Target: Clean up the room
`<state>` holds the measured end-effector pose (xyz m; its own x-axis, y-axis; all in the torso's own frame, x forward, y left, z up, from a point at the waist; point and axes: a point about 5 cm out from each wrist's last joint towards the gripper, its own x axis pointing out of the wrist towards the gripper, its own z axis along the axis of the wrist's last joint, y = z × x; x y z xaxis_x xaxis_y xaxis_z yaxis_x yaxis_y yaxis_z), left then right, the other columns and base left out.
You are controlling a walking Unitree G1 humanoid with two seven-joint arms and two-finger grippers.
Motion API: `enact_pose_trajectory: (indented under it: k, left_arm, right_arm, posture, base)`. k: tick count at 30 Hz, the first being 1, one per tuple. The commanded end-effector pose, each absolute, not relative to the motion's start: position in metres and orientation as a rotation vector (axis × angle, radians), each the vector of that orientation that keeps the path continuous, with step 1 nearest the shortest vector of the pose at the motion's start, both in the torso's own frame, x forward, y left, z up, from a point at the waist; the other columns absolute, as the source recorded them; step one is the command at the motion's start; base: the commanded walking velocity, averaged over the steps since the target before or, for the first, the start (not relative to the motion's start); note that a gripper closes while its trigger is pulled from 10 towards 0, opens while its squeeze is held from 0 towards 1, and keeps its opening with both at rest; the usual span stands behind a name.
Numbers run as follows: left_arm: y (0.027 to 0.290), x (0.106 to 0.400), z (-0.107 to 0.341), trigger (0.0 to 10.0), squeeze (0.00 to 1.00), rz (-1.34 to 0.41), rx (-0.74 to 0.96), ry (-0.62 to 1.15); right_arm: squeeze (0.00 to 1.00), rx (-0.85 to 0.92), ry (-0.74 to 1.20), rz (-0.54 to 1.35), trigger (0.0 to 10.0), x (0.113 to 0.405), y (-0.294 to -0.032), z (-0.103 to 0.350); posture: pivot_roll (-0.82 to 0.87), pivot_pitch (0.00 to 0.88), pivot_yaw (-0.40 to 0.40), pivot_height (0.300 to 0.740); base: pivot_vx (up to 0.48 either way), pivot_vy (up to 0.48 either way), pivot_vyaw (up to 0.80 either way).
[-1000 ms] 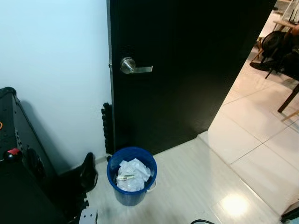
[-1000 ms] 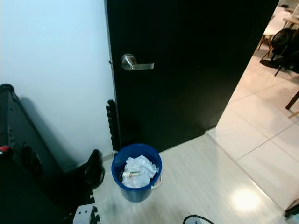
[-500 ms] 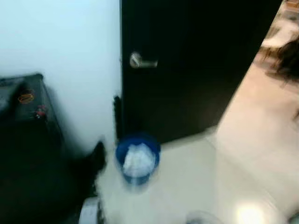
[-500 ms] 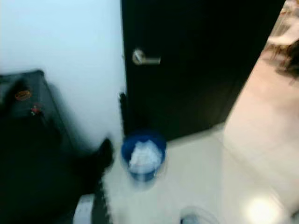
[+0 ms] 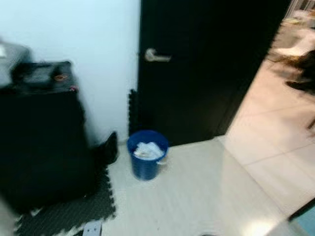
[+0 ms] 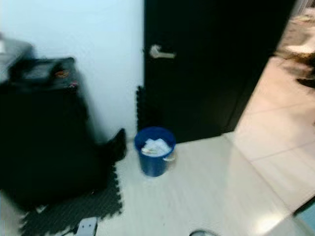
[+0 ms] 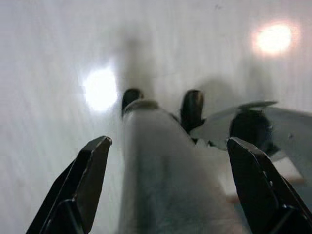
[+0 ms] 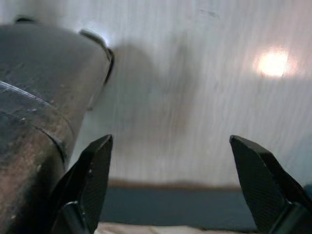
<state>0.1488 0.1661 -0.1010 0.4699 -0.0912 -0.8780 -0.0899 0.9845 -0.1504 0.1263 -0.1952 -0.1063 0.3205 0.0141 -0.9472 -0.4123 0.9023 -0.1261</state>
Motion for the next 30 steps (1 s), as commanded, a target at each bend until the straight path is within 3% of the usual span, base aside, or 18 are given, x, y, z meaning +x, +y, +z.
enact_pose_trajectory:
  k: [1, 30]
  left_arm:
    - [0.1638, 0.1527, -0.0997, 10.0, 0.0, -0.008, -0.182, 1.074]
    - [0.1654, 0.1535, -0.0996, 10.0, 0.0, -0.056, -0.075, 1.099]
  right_arm:
    - [0.0, -0.377, 1.203, 0.333, 10.0, 0.131, -0.1868, -0.1056]
    - [0.0, -0.398, 1.211, 0.357, 10.0, 0.1313, -0.1874, -0.1055]
  posture:
    - [-0.03, 0.0, -0.081, 0.74]
    - [-0.03, 0.0, -0.087, 0.74]
  base:
    - [0.0, 0.0, 0.8]
    - [0.0, 0.0, 0.8]
